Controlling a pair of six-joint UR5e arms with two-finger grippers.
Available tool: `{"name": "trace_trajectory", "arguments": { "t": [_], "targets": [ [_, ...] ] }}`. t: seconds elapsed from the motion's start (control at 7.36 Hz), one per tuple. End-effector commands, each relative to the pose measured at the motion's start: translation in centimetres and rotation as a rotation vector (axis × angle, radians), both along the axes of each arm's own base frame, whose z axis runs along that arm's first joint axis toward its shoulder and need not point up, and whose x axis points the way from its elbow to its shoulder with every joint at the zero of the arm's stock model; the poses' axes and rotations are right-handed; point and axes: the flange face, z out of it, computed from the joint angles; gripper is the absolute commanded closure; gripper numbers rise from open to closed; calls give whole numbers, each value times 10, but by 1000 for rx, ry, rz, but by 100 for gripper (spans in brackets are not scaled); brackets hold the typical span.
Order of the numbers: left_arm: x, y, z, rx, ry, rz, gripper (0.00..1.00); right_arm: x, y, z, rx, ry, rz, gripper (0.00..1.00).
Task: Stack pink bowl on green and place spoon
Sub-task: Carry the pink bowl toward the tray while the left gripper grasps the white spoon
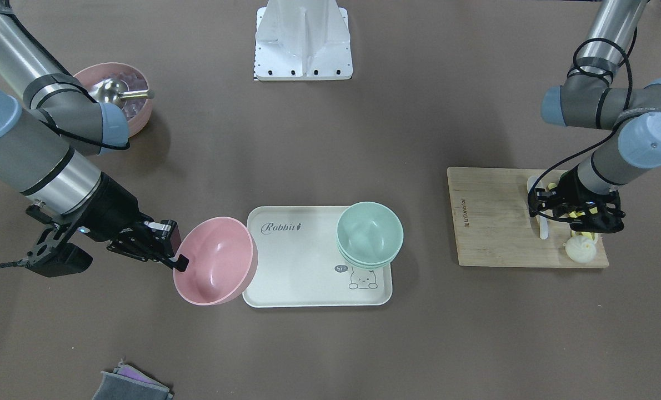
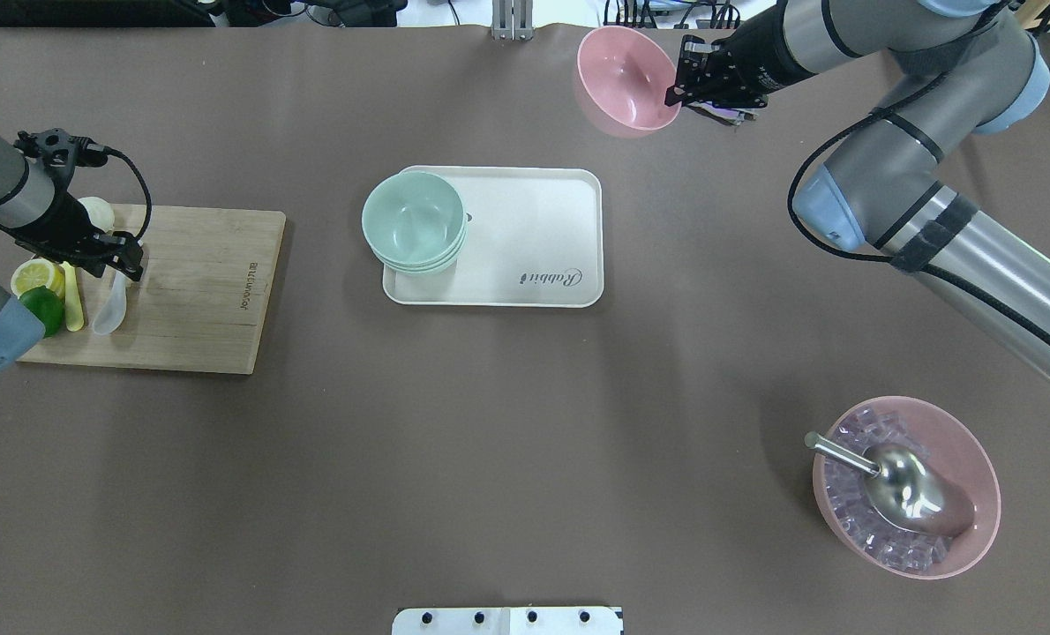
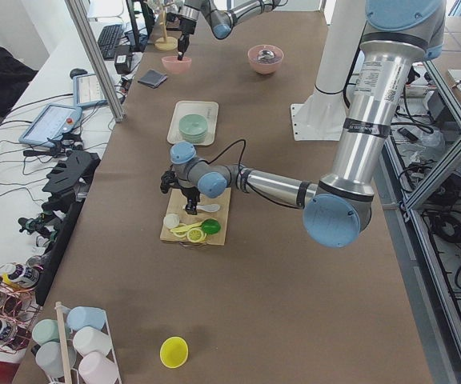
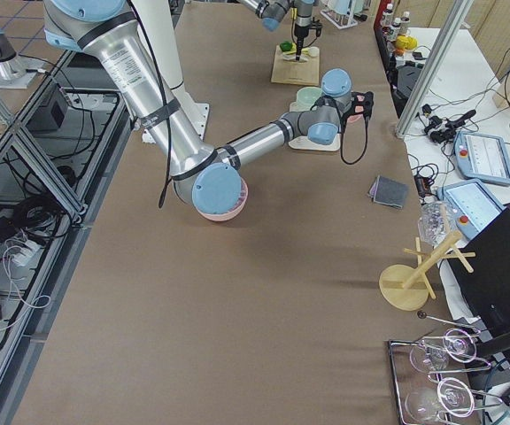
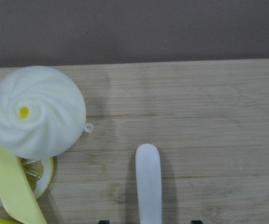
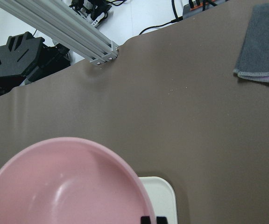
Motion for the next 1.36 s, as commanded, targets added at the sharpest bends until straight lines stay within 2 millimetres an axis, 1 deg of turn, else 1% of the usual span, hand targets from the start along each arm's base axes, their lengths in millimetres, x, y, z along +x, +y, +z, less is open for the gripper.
{"name": "trace_trajectory", "arguments": {
  "t": [0.0,0.14,0.41,0.54,0.68,0.81,0.95,1.09,1.22],
  "targets": [
    [1,0,1,1,-3,0,49,0,0,0,0,0,0,100],
    [2,-3,-3,5,0,-2,50,0,0,1,-1,1,0,100],
    [6,-3,-7,9,4,2,56,1,0,2,-3,1,0,100],
    [9,-2,-3,2,0,5,60,1,0,3,-3,3,0,100],
    [9,-2,-2,-1,-2,5,62,-3,2,-1,0,-1,-4,100],
    [9,-3,-3,2,-1,7,63,-4,5,-5,9,-8,-9,100],
    [9,-3,-5,4,1,5,72,-6,7,-7,13,-10,-12,100],
    [9,-2,-6,8,2,8,93,-12,9,-10,17,-12,-18,100],
    [7,-2,-11,17,7,2,100,-18,13,-15,24,-15,-26,100]
  ]
}}
